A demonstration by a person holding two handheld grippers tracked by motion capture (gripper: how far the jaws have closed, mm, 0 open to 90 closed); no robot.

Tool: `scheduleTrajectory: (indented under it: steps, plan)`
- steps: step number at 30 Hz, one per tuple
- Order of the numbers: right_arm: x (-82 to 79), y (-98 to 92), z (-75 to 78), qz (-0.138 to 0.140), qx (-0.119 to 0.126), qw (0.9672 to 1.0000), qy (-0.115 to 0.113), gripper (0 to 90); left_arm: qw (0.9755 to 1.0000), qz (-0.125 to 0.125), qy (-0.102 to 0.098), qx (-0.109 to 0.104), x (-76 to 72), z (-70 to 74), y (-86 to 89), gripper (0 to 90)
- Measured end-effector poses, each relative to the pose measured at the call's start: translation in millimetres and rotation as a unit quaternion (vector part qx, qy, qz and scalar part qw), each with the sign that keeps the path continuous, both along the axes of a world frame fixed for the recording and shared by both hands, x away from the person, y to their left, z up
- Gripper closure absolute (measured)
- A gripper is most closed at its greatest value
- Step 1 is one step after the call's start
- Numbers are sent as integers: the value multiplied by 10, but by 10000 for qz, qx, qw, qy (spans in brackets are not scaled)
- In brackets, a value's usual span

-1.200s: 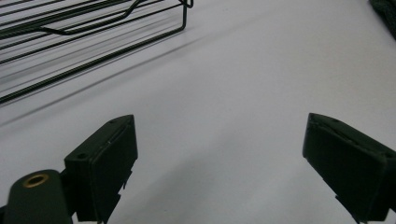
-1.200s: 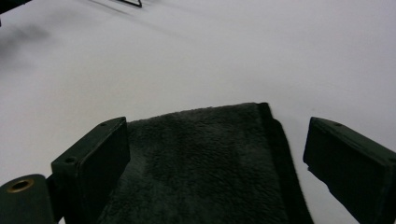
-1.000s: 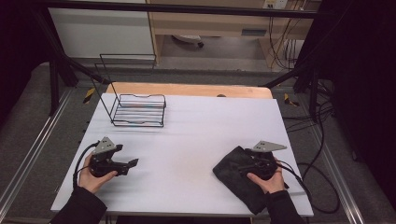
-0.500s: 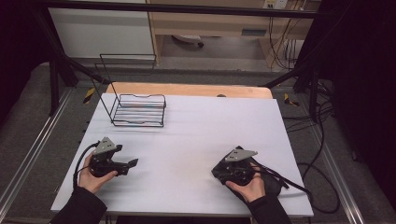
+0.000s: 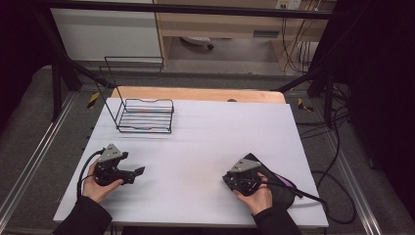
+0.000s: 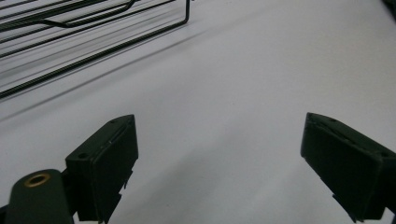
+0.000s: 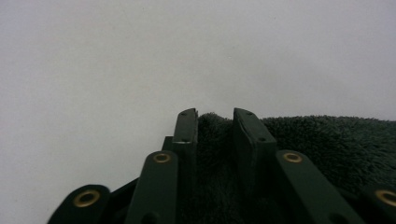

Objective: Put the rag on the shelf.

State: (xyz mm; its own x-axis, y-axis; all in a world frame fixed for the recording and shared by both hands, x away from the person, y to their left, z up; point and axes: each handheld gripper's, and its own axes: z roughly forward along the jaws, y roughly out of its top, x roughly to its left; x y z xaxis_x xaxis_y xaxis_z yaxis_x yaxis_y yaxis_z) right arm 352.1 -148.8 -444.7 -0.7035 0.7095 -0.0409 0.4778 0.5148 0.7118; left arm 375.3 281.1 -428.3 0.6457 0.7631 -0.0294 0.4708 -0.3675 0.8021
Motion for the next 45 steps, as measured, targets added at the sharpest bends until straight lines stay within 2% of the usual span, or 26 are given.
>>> scheduleTrajectory:
  steps: [4, 7, 8, 10, 17, 21, 24, 31, 32, 34, 35, 36, 42, 45]
  plan:
    - [22, -21, 36, -7, 94, 9999, 115, 818, 10000, 2, -6, 4, -1, 3, 5, 113]
    - [32, -37, 69, -2, 180, 9997, 153, 823, 10000, 2, -15, 6, 0, 5, 7, 113]
    - [39, -58, 117, 5, 310, 9994, 146, 826, 10000, 4, -11, 4, 1, 3, 6, 113]
    - [43, -74, 143, 14, 363, 9992, 152, 827, 10000, 9, -2, 3, 5, 1, 6, 113]
    - [110, -127, 288, -65, 815, 9964, 206, 829, 10000, 14, -3, 10, 8, 0, -1, 114]
    - [166, -71, 366, -41, 893, 9959, 148, 831, 10000, 17, -1, 13, 11, 0, 3, 114]
    - [224, 32, 402, -15, 1014, 9947, 184, 832, 10000, 11, -10, 10, 8, 4, 4, 114]
    - [384, 382, 430, 57, 1092, 9938, 222, 833, 10000, 13, -16, 8, 10, 6, 12, 114]
    - [435, 485, 426, 72, 1079, 9939, 216, 833, 10000, 16, -15, 8, 11, 5, 14, 114]
    - [462, 536, 423, 105, 1061, 9941, 211, 833, 10000, 24, -2, 1, 14, 4, 15, 114]
    - [512, 641, 413, 102, 1041, 9943, 224, 833, 10000, 23, -2, 2, 15, 3, 15, 114]
    - [512, 641, 413, 102, 1041, 9943, 224, 833, 10000, 24, 2, 0, 17, 2, 13, 114]
    - [677, 928, 405, 146, 1013, 9944, 261, 833, 10000, 6, 20, 24, 23, -6, 5, 114]
    - [757, 1051, 354, 134, 956, 9950, 265, 833, 10000, -2, 23, 23, 21, -6, 2, 114]
